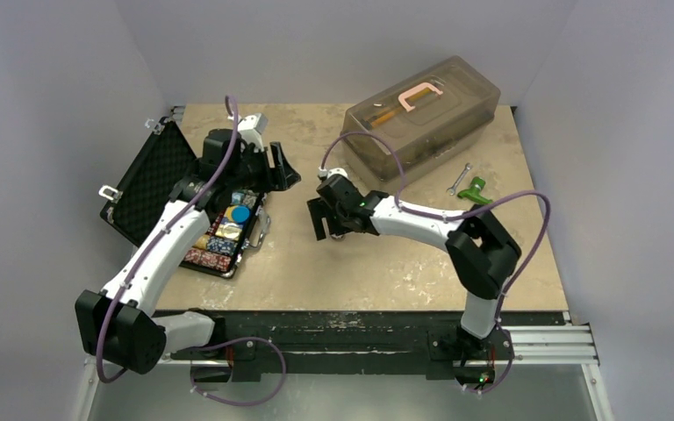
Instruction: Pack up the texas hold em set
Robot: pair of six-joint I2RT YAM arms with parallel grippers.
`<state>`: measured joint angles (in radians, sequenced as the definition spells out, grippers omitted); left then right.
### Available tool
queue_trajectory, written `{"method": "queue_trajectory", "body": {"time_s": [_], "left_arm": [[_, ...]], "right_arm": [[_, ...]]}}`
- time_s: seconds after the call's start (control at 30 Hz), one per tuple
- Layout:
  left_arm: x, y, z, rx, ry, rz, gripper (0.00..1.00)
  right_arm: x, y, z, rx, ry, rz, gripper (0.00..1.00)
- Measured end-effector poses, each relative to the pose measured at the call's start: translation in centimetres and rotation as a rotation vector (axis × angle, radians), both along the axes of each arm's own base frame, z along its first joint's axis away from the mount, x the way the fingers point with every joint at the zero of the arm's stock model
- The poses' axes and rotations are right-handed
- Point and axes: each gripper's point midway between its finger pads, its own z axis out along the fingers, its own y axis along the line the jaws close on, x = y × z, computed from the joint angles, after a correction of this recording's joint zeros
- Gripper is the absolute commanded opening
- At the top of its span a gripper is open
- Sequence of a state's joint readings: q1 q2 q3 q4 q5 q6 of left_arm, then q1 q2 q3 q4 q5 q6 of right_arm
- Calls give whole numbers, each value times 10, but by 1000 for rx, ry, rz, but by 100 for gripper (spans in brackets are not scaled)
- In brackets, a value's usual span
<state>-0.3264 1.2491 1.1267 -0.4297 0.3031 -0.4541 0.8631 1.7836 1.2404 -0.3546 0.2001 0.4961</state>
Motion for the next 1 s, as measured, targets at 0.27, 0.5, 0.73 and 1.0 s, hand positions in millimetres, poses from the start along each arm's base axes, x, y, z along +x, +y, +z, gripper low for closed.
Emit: {"method": "queue_trajectory", "body": {"time_s": [0.27,0.5,0.73,1.0], "left_arm": [[5,17,3,25,-17,69,64],[8,21,0,8,5,73,64],[6,18,-4,1,19,57,64],[6,16,-7,-3,29,47,64]], "right_arm": [[-1,-10,-46,-176,70,59,58],[-2,-11,-49,-193,82,66,57],[3,-5,-50,-187,76,66,55],[6,-4,-56,-197,75,61,51]]}}
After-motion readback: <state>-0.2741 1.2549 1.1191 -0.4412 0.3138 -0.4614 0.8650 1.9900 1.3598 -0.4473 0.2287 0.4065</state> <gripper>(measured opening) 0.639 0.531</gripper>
